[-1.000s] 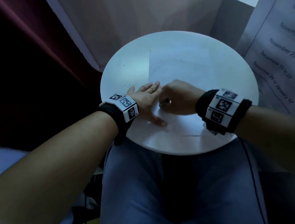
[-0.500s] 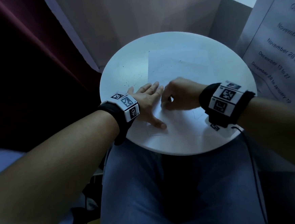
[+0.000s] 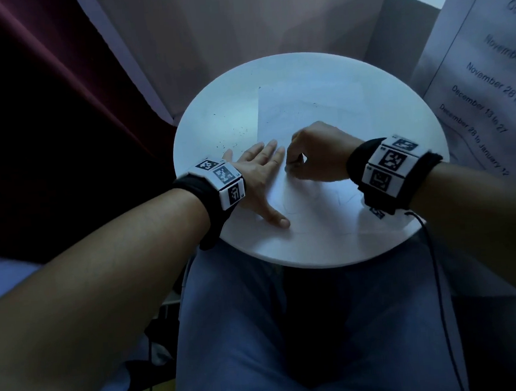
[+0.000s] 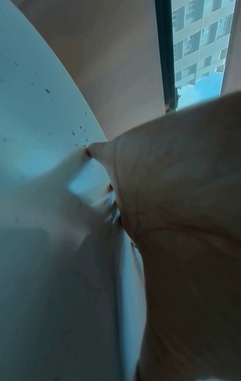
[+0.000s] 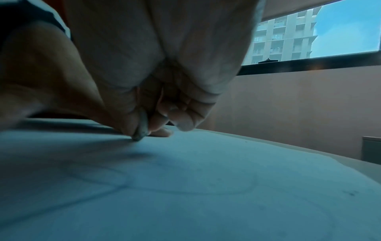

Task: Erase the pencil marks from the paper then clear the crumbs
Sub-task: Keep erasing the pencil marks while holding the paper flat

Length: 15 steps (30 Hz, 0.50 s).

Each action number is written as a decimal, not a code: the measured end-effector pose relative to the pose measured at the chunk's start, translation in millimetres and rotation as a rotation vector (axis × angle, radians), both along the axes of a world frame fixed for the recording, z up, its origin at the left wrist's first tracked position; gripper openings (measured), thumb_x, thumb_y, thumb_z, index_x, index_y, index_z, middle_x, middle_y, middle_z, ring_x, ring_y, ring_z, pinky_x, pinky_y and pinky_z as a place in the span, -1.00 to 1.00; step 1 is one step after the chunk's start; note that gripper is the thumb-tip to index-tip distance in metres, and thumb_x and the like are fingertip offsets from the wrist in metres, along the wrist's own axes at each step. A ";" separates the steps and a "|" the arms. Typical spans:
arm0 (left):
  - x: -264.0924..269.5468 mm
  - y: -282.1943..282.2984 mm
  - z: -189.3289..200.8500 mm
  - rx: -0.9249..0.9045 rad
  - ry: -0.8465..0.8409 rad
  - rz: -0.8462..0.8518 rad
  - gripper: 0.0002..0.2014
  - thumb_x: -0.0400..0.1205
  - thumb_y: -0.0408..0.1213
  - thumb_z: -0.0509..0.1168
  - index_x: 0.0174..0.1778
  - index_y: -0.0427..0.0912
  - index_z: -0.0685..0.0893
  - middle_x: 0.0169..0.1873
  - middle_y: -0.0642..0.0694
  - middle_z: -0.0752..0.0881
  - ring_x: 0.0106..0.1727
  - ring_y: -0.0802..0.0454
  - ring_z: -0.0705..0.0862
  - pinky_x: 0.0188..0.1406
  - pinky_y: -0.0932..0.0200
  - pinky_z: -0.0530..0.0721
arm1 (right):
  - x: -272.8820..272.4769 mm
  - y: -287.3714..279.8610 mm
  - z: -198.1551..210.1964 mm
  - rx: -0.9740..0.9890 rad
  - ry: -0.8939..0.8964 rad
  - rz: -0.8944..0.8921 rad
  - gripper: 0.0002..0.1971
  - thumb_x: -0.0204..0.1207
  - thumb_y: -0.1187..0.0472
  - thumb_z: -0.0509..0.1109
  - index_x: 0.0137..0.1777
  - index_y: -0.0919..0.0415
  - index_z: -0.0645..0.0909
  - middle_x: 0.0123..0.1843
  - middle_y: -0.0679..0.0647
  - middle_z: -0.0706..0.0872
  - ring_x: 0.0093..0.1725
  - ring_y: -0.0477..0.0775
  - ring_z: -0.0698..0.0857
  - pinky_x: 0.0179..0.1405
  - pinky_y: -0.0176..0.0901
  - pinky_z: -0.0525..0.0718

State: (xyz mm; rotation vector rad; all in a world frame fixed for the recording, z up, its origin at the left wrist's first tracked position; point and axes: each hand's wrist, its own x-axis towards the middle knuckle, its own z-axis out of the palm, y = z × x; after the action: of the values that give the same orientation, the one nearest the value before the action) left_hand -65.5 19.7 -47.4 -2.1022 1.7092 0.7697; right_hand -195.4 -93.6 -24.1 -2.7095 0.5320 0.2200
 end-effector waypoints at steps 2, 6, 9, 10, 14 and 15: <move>0.1 -0.7 -1.2 -0.002 0.002 0.003 0.47 0.17 0.56 0.43 0.69 0.04 -0.44 0.68 0.09 -0.46 0.71 0.06 -0.40 0.61 -0.49 -0.19 | -6.1 17.7 -3.6 -0.005 0.035 0.084 -0.87 0.34 0.16 0.34 -0.34 0.05 0.71 -0.28 0.07 0.75 -0.25 0.17 0.70 -0.18 0.00 0.69; 0.4 -0.9 -3.4 0.000 -0.006 -0.003 0.49 0.14 0.58 0.41 0.68 0.05 -0.46 0.68 0.10 -0.47 0.70 0.06 -0.40 0.60 -0.51 -0.18 | -19.6 37.1 1.1 0.091 0.116 0.215 -0.90 0.39 0.19 0.43 -0.29 0.10 0.76 -0.30 -0.05 0.71 -0.30 -0.01 0.61 -0.23 -0.19 0.58; -0.1 -0.6 -2.1 0.004 -0.006 -0.003 0.48 0.16 0.58 0.40 0.67 0.03 -0.48 0.68 0.09 -0.47 0.70 0.07 -0.41 0.61 -0.50 -0.20 | -9.2 9.4 -1.7 0.005 -0.001 0.094 -0.89 0.42 0.18 0.41 -0.23 0.08 0.78 -0.24 -0.01 0.74 -0.23 0.07 0.68 -0.16 -0.14 0.64; -0.1 -0.4 -1.4 0.003 -0.003 -0.001 0.47 0.17 0.58 0.40 0.67 0.03 -0.48 0.68 0.10 -0.48 0.70 0.07 -0.41 0.61 -0.49 -0.21 | -7.5 3.5 -3.5 -0.016 -0.033 0.043 -0.88 0.43 0.17 0.40 -0.23 0.09 0.78 -0.22 0.04 0.75 -0.19 0.15 0.71 -0.14 -0.07 0.67; 1.0 -0.3 -3.2 -0.003 0.004 -0.001 0.48 0.15 0.59 0.40 0.68 0.05 -0.46 0.68 0.10 -0.47 0.70 0.06 -0.41 0.61 -0.49 -0.21 | -16.3 26.3 -8.9 0.025 -0.005 0.139 -0.87 0.36 0.17 0.36 -0.33 0.12 0.73 -0.30 0.08 0.76 -0.27 0.18 0.71 -0.21 -0.01 0.69; 1.4 -0.6 -4.0 -0.001 0.001 -0.004 0.49 0.13 0.60 0.40 0.68 0.05 -0.46 0.68 0.11 -0.47 0.70 0.06 -0.41 0.61 -0.49 -0.21 | -20.9 36.0 -7.9 0.064 0.039 0.188 -0.87 0.36 0.16 0.38 -0.33 0.12 0.74 -0.32 0.05 0.75 -0.29 0.14 0.70 -0.23 -0.03 0.68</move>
State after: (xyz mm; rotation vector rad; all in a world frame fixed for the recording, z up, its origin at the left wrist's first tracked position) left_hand -64.1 19.1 -51.4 -2.0989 1.7146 0.7689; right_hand -216.4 -57.6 -32.0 -2.6974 0.2747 0.3336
